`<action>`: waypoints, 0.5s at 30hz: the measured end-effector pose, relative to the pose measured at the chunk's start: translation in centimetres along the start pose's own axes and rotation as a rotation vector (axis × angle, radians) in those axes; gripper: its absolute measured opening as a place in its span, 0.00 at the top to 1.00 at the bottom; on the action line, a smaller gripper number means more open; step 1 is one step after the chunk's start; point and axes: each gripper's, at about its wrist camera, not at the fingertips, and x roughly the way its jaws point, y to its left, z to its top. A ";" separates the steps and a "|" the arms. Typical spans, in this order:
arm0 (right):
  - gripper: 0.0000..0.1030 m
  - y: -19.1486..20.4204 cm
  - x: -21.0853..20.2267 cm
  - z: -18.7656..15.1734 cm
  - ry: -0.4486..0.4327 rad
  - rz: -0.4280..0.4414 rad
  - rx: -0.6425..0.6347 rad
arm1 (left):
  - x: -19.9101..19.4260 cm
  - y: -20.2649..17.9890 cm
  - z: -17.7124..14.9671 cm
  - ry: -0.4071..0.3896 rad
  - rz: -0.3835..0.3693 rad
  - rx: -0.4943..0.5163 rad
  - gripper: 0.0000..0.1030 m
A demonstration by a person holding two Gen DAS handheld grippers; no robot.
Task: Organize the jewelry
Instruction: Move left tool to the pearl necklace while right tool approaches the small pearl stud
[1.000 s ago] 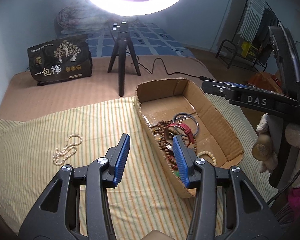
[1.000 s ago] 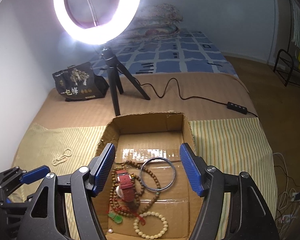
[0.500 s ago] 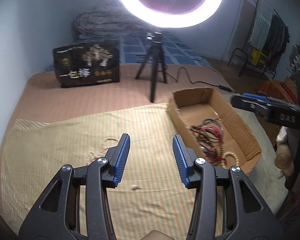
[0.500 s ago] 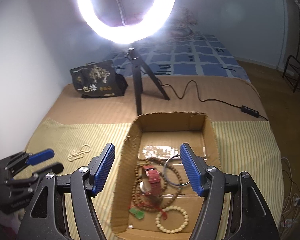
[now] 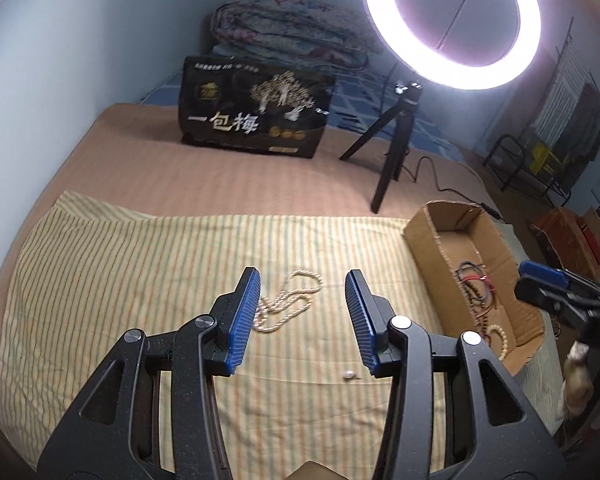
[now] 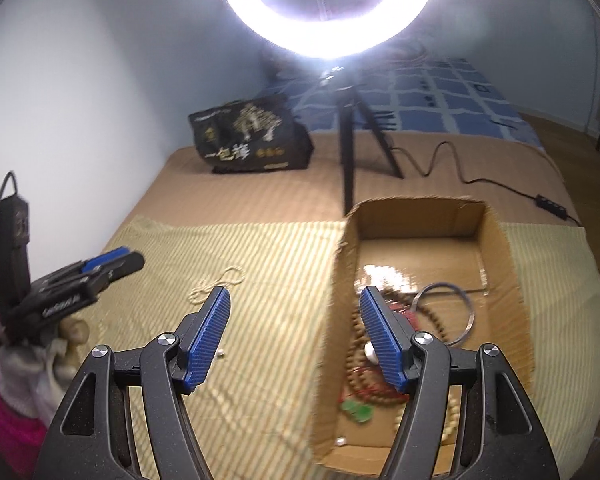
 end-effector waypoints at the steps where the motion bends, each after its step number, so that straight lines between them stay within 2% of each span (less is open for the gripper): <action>1: 0.35 0.4 0.1 -0.2 0.003 0.003 -0.006 | 0.3 0.4 -0.1 0.008 0.000 -0.003 0.56; 11: 0.35 4.7 3.6 -2.8 0.082 0.046 -0.087 | 3.2 1.9 -1.2 0.082 -0.030 -0.001 0.56; 15: 0.35 5.9 5.6 -4.0 0.125 0.058 -0.110 | 4.5 1.5 -1.6 0.117 -0.047 0.031 0.56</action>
